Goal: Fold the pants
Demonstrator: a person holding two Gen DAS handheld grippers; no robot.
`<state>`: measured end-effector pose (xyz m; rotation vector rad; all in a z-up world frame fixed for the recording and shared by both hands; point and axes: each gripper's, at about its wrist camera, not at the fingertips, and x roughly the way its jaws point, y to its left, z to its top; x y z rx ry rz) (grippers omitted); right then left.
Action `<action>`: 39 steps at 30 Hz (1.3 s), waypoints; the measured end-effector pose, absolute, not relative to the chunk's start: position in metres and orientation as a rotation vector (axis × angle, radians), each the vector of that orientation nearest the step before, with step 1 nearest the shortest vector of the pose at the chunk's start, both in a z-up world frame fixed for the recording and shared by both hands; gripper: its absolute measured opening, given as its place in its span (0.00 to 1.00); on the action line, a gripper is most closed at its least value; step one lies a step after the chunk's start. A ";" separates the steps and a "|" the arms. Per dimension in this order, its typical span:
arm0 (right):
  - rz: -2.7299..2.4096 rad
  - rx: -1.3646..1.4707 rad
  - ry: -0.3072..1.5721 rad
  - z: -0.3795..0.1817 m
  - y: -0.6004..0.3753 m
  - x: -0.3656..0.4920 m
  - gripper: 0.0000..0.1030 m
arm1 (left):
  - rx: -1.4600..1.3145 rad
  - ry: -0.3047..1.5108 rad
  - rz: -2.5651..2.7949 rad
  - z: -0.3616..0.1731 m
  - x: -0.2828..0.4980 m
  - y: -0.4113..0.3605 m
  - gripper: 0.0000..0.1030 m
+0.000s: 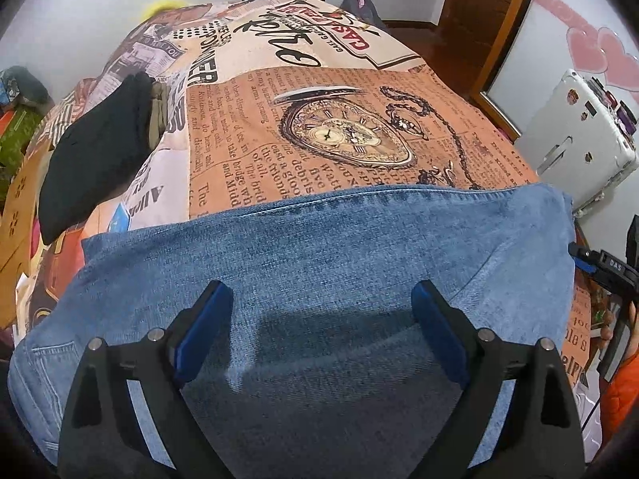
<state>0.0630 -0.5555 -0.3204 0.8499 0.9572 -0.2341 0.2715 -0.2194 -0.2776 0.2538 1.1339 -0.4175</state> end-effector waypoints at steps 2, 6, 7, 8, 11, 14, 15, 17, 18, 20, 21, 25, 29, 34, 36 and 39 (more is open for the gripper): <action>-0.237 0.840 0.924 -0.315 -0.555 0.064 0.39 | 0.281 1.134 -0.423 -0.276 0.273 -0.223 0.91; -0.247 0.758 0.890 -0.301 -0.547 0.069 0.15 | 0.345 1.121 -0.476 -0.268 0.276 -0.237 0.91; -0.250 0.742 0.880 -0.298 -0.545 0.069 0.14 | 0.371 1.122 -0.510 -0.266 0.277 -0.245 0.91; -0.258 0.718 0.866 -0.293 -0.543 0.068 0.13 | 0.408 1.126 -0.547 -0.266 0.279 -0.254 0.91; -0.271 0.687 0.827 -0.285 -0.542 0.065 0.11 | 0.530 1.127 -0.634 -0.271 0.286 -0.283 0.91; -0.285 0.689 0.781 -0.277 -0.545 0.058 0.11 | 0.605 1.193 -0.720 -0.286 0.295 -0.307 0.91; -0.291 0.688 0.771 -0.275 -0.544 0.058 0.11 | 0.621 1.201 -0.736 -0.290 0.297 -0.311 0.91; -0.303 0.672 0.752 -0.268 -0.543 0.056 0.11 | 0.641 1.207 -0.769 -0.295 0.302 -0.320 0.91; -0.309 0.666 0.741 -0.265 -0.542 0.055 0.11 | 0.638 1.206 -0.773 -0.295 0.303 -0.322 0.88; -0.316 0.675 0.727 -0.262 -0.541 0.053 0.11 | 0.626 1.218 -0.773 -0.298 0.305 -0.325 0.77; -0.318 0.686 0.722 -0.261 -0.542 0.053 0.11 | 0.630 1.213 -0.766 -0.298 0.303 -0.326 0.71; -0.319 0.672 0.714 -0.256 -0.543 0.059 0.11 | 0.640 1.194 -0.745 -0.294 0.297 -0.329 0.49; -0.299 0.623 0.674 -0.236 -0.542 0.067 0.11 | 0.710 1.122 -0.710 -0.282 0.292 -0.328 0.12; -0.286 0.585 0.644 -0.225 -0.542 0.068 0.10 | 0.688 1.078 -0.648 -0.270 0.303 -0.316 0.03; -0.295 0.607 0.684 -0.240 -0.544 0.067 0.10 | 0.645 1.074 -0.639 -0.265 0.308 -0.311 0.03; -0.296 0.679 0.787 -0.280 -0.550 0.065 0.11 | 0.588 1.093 -0.634 -0.263 0.314 -0.308 0.05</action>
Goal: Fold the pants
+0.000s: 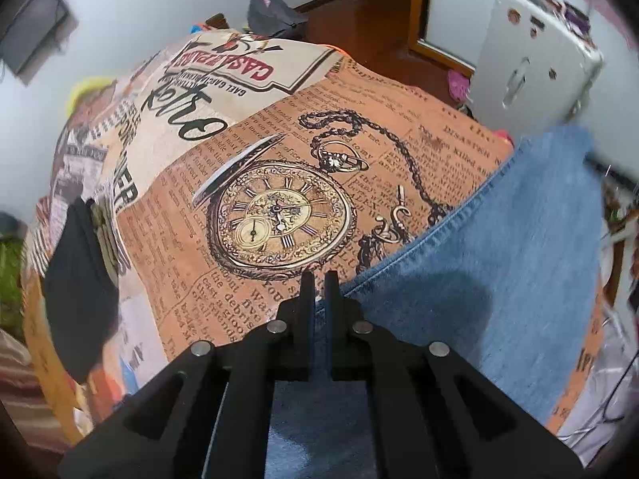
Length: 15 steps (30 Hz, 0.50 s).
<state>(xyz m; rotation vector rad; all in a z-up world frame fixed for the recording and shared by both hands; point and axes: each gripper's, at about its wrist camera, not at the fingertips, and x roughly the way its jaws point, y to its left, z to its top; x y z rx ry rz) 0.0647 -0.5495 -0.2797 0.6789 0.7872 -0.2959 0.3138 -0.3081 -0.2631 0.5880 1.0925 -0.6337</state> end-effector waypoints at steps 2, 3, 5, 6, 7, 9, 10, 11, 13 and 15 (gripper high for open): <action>-0.282 0.721 0.860 -0.306 -0.550 0.064 0.11 | 0.574 1.107 -0.633 -0.265 0.314 -0.308 0.06; -0.276 0.737 0.898 -0.317 -0.549 0.063 0.11 | 0.571 1.108 -0.636 -0.266 0.313 -0.309 0.08; -0.279 0.726 0.930 -0.324 -0.547 0.062 0.14 | 0.564 1.110 -0.645 -0.267 0.309 -0.309 0.15; -0.292 0.700 0.939 -0.321 -0.548 0.061 0.15 | 0.560 1.108 -0.648 -0.267 0.307 -0.309 0.21; -0.305 0.677 0.946 -0.317 -0.549 0.061 0.20 | 0.554 1.105 -0.651 -0.267 0.305 -0.309 0.29; -0.369 0.607 0.956 -0.305 -0.555 0.059 0.25 | 0.537 1.095 -0.657 -0.265 0.301 -0.307 0.37; -0.397 0.571 0.953 -0.299 -0.559 0.057 0.25 | 0.526 1.089 -0.658 -0.264 0.299 -0.306 0.40; -0.399 0.542 0.944 -0.290 -0.565 0.058 0.25 | 0.513 1.085 -0.657 -0.263 0.297 -0.305 0.41; -0.380 0.535 0.926 -0.281 -0.574 0.063 0.26 | 0.483 1.087 -0.657 -0.263 0.295 -0.302 0.46; -0.353 0.526 0.911 -0.274 -0.580 0.075 0.30 | 0.457 1.098 -0.653 -0.266 0.294 -0.299 0.47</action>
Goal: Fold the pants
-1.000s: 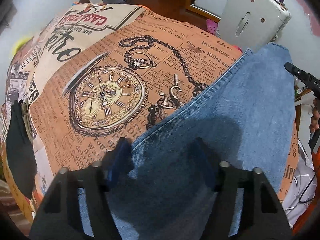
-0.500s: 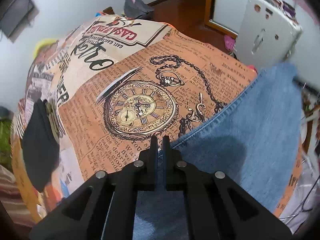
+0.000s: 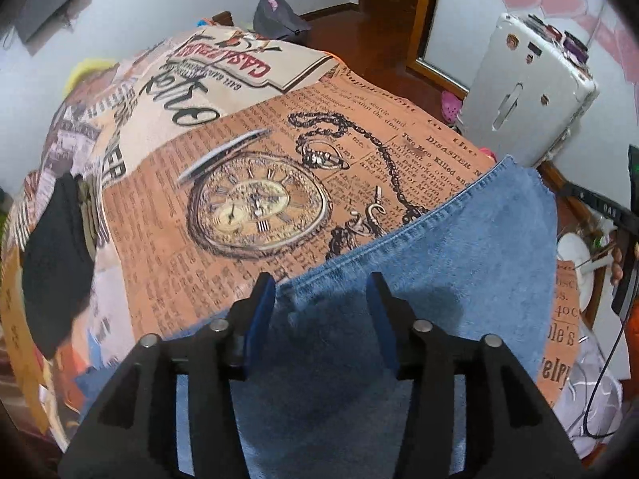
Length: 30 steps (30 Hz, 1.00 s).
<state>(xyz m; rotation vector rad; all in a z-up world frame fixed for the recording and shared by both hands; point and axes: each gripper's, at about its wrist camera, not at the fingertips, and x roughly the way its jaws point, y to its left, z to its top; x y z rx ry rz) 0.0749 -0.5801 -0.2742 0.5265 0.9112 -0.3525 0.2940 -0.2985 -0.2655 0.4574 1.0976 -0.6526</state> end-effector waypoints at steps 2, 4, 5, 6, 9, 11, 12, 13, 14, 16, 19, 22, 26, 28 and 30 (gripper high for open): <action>-0.304 0.517 0.906 -0.275 -0.582 0.091 0.45 | 0.448 1.107 -0.640 -0.269 0.292 -0.295 0.47; -0.244 0.520 0.923 -0.283 -0.581 0.105 0.49 | 0.449 1.111 -0.621 -0.273 0.290 -0.292 0.47; -0.220 0.523 0.929 -0.287 -0.580 0.109 0.49 | 0.450 1.112 -0.614 -0.274 0.289 -0.289 0.47; -0.201 0.526 0.946 -0.293 -0.579 0.114 0.50 | 0.448 1.112 -0.610 -0.275 0.288 -0.288 0.48; -0.167 0.517 0.994 -0.306 -0.573 0.121 0.50 | 0.432 1.113 -0.600 -0.274 0.286 -0.283 0.52; -0.148 0.528 1.023 -0.315 -0.574 0.126 0.50 | 0.430 1.113 -0.596 -0.276 0.285 -0.282 0.53; -0.137 0.548 1.027 -0.317 -0.576 0.126 0.50 | 0.429 1.110 -0.593 -0.277 0.284 -0.282 0.55; -0.127 0.564 1.033 -0.320 -0.577 0.126 0.50 | 0.429 1.107 -0.591 -0.277 0.283 -0.282 0.57; -0.119 0.572 1.033 -0.320 -0.579 0.125 0.50 | 0.430 1.101 -0.587 -0.279 0.282 -0.283 0.58; -0.106 0.597 1.037 -0.321 -0.582 0.127 0.50 | 0.440 1.090 -0.580 -0.281 0.280 -0.286 0.62; -0.067 0.622 1.035 -0.321 -0.583 0.128 0.36 | 0.459 1.069 -0.568 -0.283 0.275 -0.290 0.66; -0.122 0.524 1.036 -0.313 -0.576 0.129 0.16 | 0.463 1.065 -0.564 -0.283 0.275 -0.290 0.66; -0.169 0.476 0.978 -0.298 -0.573 0.121 0.12 | 0.464 1.067 -0.560 -0.282 0.274 -0.290 0.67; -0.189 0.458 0.931 -0.287 -0.574 0.118 0.11 | 0.470 1.063 -0.556 -0.279 0.272 -0.289 0.67; -0.208 0.427 0.886 -0.274 -0.573 0.117 0.11 | 0.466 1.064 -0.555 -0.274 0.271 -0.287 0.67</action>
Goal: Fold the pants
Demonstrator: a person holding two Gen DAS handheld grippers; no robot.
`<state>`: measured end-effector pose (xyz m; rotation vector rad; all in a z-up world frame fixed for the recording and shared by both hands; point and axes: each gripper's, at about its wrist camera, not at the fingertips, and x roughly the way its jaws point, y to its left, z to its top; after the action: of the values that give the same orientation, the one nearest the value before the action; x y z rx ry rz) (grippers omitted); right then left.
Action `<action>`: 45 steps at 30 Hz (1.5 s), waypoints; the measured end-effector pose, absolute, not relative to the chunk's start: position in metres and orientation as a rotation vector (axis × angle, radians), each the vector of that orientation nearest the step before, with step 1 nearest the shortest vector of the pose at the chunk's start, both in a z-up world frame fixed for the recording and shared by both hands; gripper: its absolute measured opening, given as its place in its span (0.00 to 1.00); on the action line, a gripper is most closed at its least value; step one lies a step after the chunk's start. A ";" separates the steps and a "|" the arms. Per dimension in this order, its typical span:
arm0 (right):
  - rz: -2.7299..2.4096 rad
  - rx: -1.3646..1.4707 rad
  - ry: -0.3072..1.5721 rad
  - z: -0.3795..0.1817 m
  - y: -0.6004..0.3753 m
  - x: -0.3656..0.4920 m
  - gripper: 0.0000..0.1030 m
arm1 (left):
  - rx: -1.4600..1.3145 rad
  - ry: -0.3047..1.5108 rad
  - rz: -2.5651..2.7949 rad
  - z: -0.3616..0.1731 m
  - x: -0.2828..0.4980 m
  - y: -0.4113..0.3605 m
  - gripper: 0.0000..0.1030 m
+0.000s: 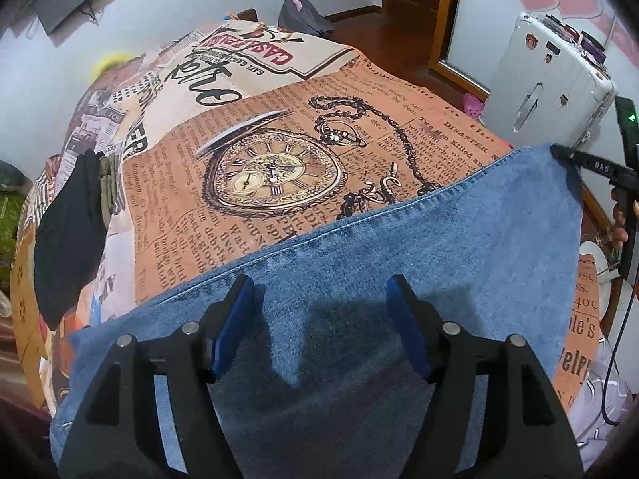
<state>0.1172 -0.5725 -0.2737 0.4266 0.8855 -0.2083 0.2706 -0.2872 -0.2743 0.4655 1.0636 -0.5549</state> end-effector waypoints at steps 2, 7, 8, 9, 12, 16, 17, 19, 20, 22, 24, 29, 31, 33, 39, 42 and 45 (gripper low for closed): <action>-0.235 0.379 0.839 -0.260 -0.567 0.117 0.10 | 0.445 1.055 -0.559 -0.266 0.268 -0.284 0.67; -0.308 0.295 0.725 -0.232 -0.559 0.113 0.05 | 0.433 1.042 -0.587 -0.262 0.259 -0.285 0.71; -0.316 0.294 0.728 -0.232 -0.561 0.114 0.05 | 0.452 1.047 -0.586 -0.268 0.257 -0.288 0.71; -0.327 0.295 0.732 -0.235 -0.562 0.115 0.05 | 0.469 1.052 -0.577 -0.274 0.257 -0.291 0.71; -0.341 0.307 0.815 -0.258 -0.568 0.120 0.04 | 0.475 1.043 -0.543 -0.287 0.260 -0.298 0.78; -0.330 0.334 0.926 -0.282 -0.574 0.119 0.04 | 0.483 1.056 -0.519 -0.298 0.274 -0.304 0.93; -0.308 0.338 0.932 -0.282 -0.572 0.119 0.05 | 0.485 1.063 -0.522 -0.299 0.278 -0.305 0.93; -0.234 0.338 0.921 -0.272 -0.561 0.120 0.05 | 0.494 1.067 -0.531 -0.298 0.280 -0.306 0.93; -0.187 0.332 0.913 -0.264 -0.553 0.123 0.05 | 0.497 1.063 -0.531 -0.296 0.281 -0.306 0.93; -0.097 0.316 0.899 -0.249 -0.536 0.133 0.05 | 0.496 1.047 -0.513 -0.291 0.282 -0.303 0.84; 0.005 0.314 0.891 -0.238 -0.516 0.147 0.07 | 0.472 1.043 -0.485 -0.283 0.285 -0.294 0.75; 0.277 0.281 0.902 -0.224 -0.445 0.187 0.23 | 0.328 0.998 -0.424 -0.245 0.288 -0.248 0.75; 0.376 0.259 0.923 -0.226 -0.415 0.200 0.24 | 0.309 0.982 -0.398 -0.235 0.285 -0.233 0.75; 0.460 0.241 0.944 -0.230 -0.384 0.208 0.24 | 0.290 0.981 -0.378 -0.231 0.281 -0.219 0.75; 0.516 0.089 0.984 -0.258 -0.331 0.198 0.29 | 0.238 1.018 -0.347 -0.238 0.272 -0.192 0.75; 0.432 0.089 0.996 -0.266 -0.351 0.198 0.32 | 0.219 1.038 -0.337 -0.243 0.267 -0.184 0.75; 0.290 0.018 1.028 -0.276 -0.376 0.190 0.31 | 0.204 1.052 -0.330 -0.248 0.263 -0.176 0.75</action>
<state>0.1904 -0.3764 -0.2760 0.0177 1.0279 0.2896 0.2630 -0.1758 -0.2482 0.2038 1.0521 -0.3303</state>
